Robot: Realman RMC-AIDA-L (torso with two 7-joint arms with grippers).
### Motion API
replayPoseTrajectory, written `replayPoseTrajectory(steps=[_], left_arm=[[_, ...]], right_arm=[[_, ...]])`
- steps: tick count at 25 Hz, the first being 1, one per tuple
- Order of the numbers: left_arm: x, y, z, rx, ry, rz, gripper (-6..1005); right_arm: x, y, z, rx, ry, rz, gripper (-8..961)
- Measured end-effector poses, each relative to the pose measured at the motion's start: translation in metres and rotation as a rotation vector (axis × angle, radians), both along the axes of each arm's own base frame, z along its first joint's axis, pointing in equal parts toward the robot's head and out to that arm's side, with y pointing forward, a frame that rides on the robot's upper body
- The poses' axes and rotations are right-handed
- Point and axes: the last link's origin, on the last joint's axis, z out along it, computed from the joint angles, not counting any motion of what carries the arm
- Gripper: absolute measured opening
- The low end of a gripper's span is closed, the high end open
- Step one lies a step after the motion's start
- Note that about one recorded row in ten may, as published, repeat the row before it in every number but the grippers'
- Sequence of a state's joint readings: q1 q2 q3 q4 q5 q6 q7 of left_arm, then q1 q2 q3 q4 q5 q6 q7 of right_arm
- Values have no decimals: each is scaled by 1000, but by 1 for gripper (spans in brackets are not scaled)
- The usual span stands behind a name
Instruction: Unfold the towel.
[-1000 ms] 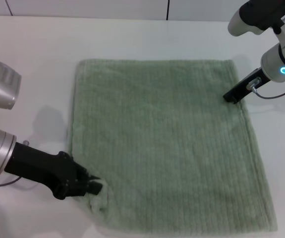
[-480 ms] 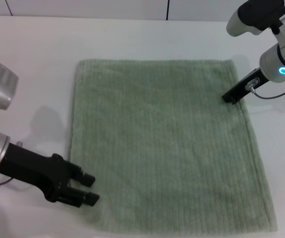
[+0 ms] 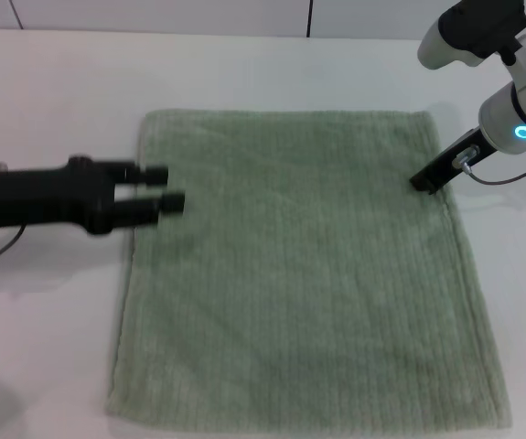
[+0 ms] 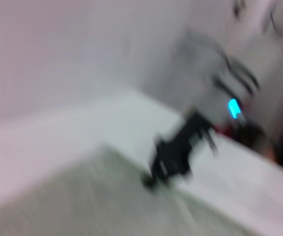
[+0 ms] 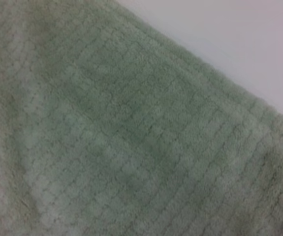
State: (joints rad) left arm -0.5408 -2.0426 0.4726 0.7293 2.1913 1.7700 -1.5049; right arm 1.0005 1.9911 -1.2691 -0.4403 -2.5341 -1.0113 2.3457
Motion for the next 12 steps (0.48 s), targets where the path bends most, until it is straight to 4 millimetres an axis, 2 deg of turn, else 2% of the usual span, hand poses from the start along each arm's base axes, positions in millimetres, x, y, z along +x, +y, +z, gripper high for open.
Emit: replayPoseTrajectory(steps=[1,4,6,7,8,9,12], left_arm=[[0,2,-1,85,-64,2,550],[0,3,-2,132,-103,2,548],[-7,8,-8,372,-254,33,546],[-7,8,-8,372,-254,33,545],[-14,9,-9,524,-313,65,544],[-14,9,-9,524,-313,65,544],[-22,11,-13,705,-345,131,543]], right_arm=[[0,0,0,0,1,-1,44],[0,0,0,1,2,-2,45],[0,0,0,2,4,-4,46],[0,0,0,2,4,-4,46],[0,0,0,3,6,-5,46],[0,0,0,3,6,-5,47],[-3,1,0,3,8,-3,48]])
